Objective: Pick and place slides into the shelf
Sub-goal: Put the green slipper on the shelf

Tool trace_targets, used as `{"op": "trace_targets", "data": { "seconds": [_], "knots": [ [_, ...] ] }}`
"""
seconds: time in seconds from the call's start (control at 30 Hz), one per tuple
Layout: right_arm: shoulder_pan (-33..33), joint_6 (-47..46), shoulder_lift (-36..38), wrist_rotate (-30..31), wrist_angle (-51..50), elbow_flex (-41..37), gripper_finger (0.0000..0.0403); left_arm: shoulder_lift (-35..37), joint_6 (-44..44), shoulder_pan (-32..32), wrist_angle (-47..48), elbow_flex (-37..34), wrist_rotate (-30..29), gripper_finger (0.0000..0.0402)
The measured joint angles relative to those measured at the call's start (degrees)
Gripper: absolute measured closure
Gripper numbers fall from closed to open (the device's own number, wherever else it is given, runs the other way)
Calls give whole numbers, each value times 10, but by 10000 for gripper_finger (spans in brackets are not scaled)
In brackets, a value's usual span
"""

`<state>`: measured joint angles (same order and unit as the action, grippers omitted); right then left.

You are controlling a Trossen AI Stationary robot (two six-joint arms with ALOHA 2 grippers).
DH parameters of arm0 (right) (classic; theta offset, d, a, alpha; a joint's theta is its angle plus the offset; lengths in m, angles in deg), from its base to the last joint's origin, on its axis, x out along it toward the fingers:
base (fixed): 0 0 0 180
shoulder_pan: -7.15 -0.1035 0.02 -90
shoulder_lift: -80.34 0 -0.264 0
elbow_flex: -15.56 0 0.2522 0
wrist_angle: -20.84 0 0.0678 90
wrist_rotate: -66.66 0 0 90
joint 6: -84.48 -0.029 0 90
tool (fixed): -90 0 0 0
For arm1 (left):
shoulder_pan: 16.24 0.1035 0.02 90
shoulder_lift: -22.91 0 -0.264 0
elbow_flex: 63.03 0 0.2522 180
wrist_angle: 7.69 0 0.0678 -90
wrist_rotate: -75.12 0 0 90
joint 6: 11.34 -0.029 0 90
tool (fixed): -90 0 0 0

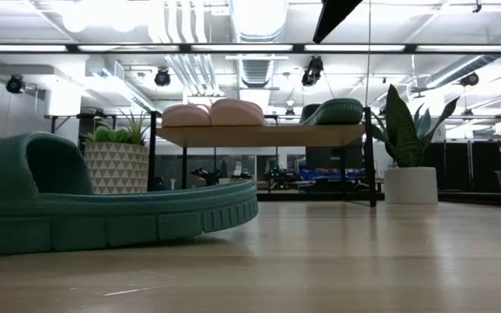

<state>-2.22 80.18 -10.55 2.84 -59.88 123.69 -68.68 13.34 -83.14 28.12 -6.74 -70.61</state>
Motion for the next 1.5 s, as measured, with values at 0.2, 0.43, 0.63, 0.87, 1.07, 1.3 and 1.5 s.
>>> {"op": "trace_targets", "data": {
  "seconds": [0.2, 0.43, 0.63, 0.87, 1.07, 1.3, 1.5],
  "knots": [
    [0, -2, 0, 9, 1, 0, 154, -34, -1, 17, 19, 0, -1, 245],
    [0, -1, 0, 9, 1, 0, 154, -66, -1, 24, 25, 7, -43, 245],
    [0, -1, 0, 9, 1, 0, 154, -91, -25, 33, 22, 18, -73, 245],
    [0, 0, 0, 9, 3, 0, 154, -101, -32, 55, 24, 27, -112, 245],
    [0, 0, 0, 9, 3, 0, 154, -94, -31, 74, 24, 25, -126, 284],
    [0, -1, 0, 9, 3, 0, 154, -95, -32, 97, 24, 25, -126, 393],
    [0, 1, 0, 9, 6, 0, 154, -73, -84, 107, 24, 25, -134, 399]
  ]
}}
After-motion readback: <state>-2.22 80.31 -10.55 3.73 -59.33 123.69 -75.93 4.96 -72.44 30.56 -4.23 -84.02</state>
